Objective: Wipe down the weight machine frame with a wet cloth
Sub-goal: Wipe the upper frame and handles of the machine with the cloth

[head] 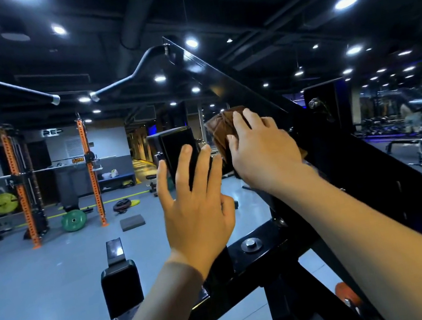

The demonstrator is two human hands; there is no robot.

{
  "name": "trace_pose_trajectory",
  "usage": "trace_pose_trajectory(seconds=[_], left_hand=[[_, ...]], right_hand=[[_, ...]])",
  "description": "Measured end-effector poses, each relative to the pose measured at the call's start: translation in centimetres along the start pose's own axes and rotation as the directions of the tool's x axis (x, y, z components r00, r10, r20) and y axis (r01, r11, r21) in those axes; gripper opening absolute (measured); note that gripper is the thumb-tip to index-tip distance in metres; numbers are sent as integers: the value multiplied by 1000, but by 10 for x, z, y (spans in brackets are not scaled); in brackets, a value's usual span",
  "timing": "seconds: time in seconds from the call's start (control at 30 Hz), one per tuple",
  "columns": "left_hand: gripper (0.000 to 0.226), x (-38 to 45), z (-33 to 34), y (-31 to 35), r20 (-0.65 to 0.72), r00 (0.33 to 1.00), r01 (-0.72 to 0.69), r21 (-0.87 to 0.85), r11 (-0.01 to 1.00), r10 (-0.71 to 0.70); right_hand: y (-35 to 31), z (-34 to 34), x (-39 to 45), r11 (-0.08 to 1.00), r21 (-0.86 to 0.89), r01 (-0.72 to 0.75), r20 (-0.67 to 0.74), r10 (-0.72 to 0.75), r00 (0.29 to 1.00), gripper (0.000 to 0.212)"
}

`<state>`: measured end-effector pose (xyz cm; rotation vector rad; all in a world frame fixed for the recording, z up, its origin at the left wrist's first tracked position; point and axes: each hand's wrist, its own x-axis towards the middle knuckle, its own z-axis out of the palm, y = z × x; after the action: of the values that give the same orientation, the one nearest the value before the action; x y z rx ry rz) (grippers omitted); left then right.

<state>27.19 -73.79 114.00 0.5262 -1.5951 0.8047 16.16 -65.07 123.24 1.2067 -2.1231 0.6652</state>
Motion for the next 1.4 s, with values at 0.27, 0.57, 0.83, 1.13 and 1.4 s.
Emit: trace_pose_trajectory(seconds=[0.27, 0.57, 0.83, 1.13, 1.4], left_hand=[[50, 0, 2, 2, -35, 999, 14, -82, 997, -17], [50, 0, 1, -1, -13, 1000, 0, -88, 996, -1], [49, 0, 3, 0, -31, 999, 14, -114, 993, -17], [49, 0, 3, -2, -35, 999, -2, -105, 994, -2], [52, 0, 2, -1, -12, 1000, 1, -119, 993, -3]], right_hand=[[14, -21, -92, 964, -200, -175, 74, 193, 978, 62], [-5, -3, -8, 986, -120, -116, 4, 117, 993, 62], [22, -17, -88, 971, -149, -187, -89, 175, 981, 53], [-2, -4, 1, 994, 1, -110, -28, 110, 994, 50], [10, -7, -69, 971, -147, -188, -158, 165, 974, 46]])
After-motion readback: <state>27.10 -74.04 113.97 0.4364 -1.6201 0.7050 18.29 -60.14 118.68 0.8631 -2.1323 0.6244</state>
